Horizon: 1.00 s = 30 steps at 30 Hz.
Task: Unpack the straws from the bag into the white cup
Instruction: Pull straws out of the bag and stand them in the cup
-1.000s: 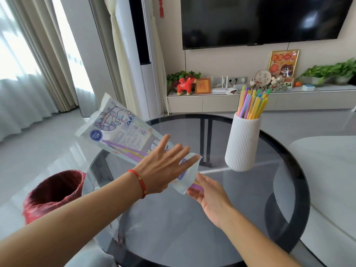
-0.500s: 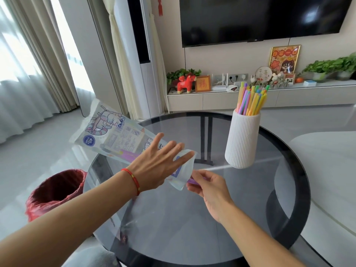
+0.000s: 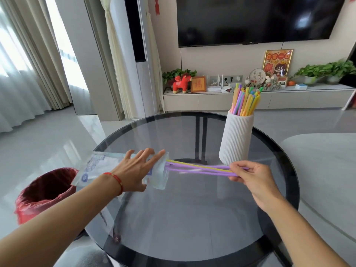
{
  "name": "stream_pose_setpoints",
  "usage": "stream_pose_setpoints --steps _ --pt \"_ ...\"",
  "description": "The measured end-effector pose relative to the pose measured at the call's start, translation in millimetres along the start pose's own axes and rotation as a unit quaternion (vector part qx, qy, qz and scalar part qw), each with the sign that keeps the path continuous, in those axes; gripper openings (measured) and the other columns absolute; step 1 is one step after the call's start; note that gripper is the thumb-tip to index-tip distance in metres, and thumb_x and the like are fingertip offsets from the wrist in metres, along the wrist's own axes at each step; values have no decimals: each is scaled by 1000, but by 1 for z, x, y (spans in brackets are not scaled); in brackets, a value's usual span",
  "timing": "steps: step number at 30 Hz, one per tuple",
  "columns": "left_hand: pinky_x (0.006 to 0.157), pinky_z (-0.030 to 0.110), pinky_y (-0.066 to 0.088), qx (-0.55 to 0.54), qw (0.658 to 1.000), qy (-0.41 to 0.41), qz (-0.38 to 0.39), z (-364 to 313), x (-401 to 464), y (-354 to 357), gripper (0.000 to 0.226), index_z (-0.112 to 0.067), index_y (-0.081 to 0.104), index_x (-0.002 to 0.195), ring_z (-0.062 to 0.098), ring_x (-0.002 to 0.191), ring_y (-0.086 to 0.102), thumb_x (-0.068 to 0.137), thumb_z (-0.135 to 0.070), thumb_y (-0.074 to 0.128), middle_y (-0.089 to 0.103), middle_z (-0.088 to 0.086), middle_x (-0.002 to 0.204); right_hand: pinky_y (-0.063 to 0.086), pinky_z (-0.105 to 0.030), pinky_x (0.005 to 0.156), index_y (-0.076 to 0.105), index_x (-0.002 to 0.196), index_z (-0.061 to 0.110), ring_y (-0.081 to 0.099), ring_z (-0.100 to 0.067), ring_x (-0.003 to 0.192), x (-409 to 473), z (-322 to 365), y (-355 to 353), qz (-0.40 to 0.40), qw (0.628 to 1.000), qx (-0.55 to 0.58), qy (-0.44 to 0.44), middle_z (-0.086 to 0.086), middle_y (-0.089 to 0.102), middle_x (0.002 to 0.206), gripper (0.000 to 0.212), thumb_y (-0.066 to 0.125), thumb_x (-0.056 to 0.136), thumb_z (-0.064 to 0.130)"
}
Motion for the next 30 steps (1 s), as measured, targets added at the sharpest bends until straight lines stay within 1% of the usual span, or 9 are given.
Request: stream_pose_setpoints --steps 5,9,14,16,18,21,24,27,30 --pt "116 54 25 -96 992 -4 79 -8 5 28 126 -34 -18 151 22 142 27 66 -50 75 20 0 155 65 -43 85 84 89 18 81 -29 70 -11 17 -45 -47 996 -55 -44 -6 83 84 5 82 90 14" --pt "121 59 10 -167 978 -50 118 -13 8 14 144 -28 -29 148 31 151 -4 59 -72 75 -9 10 164 64 -22 67 86 80 32 80 -27 68 -24 35 -62 -52 995 -37 -81 -3 83 83 24 79 92 12" --pt "116 57 24 -88 980 47 -169 -85 23 -92 115 -20 8 156 35 142 29 69 -84 48 37 14 151 67 -32 73 84 90 31 81 -28 72 -38 52 -47 -17 990 -51 -133 -1 83 88 8 83 83 34" --pt "108 56 32 -38 984 64 -164 -116 34 -96 80 -18 39 140 35 124 50 83 -75 39 61 10 124 67 -34 75 85 91 28 81 -28 74 -43 55 -36 1 990 -35 -137 -2 83 90 21 83 75 42" --pt "81 43 42 -89 987 20 -135 -119 45 -89 45 -19 49 105 37 95 62 96 -60 35 67 8 98 66 -34 76 84 94 21 81 -30 79 -43 54 -36 -1 993 24 -119 -8 83 93 32 85 73 44" --pt "59 40 36 -229 967 -52 -95 -111 50 -68 37 -20 46 83 45 80 58 100 -50 37 64 15 86 66 -33 70 76 110 8 80 -33 84 -39 46 -44 10 983 179 -43 -21 80 99 50 82 78 47" --pt "59 42 37 -327 935 -68 -122 -122 46 -66 42 -18 37 69 44 76 54 99 -47 42 55 11 70 62 -34 60 76 114 14 75 -26 74 -48 37 -18 99 983 151 14 -16 79 100 69 88 69 65" --pt "58 41 40 -375 917 -50 -129 -151 46 -64 38 -16 43 70 39 73 53 98 -41 45 56 8 68 59 -30 61 76 111 12 70 -21 73 -61 39 22 153 985 70 -36 -10 78 92 53 87 80 54" --pt "67 45 46 -472 874 -26 -111 -173 46 -60 27 -10 52 87 30 69 51 99 -33 47 61 7 75 62 -31 68 74 96 7 73 -24 69 -55 55 26 95 988 -49 -109 -10 78 75 21 72 100 27"
Point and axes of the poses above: each hand's wrist, its own x-axis towards the middle knuckle, its own y-axis out of the palm, z = x × y, the point moved 10 cm from there along x, towards the middle knuckle
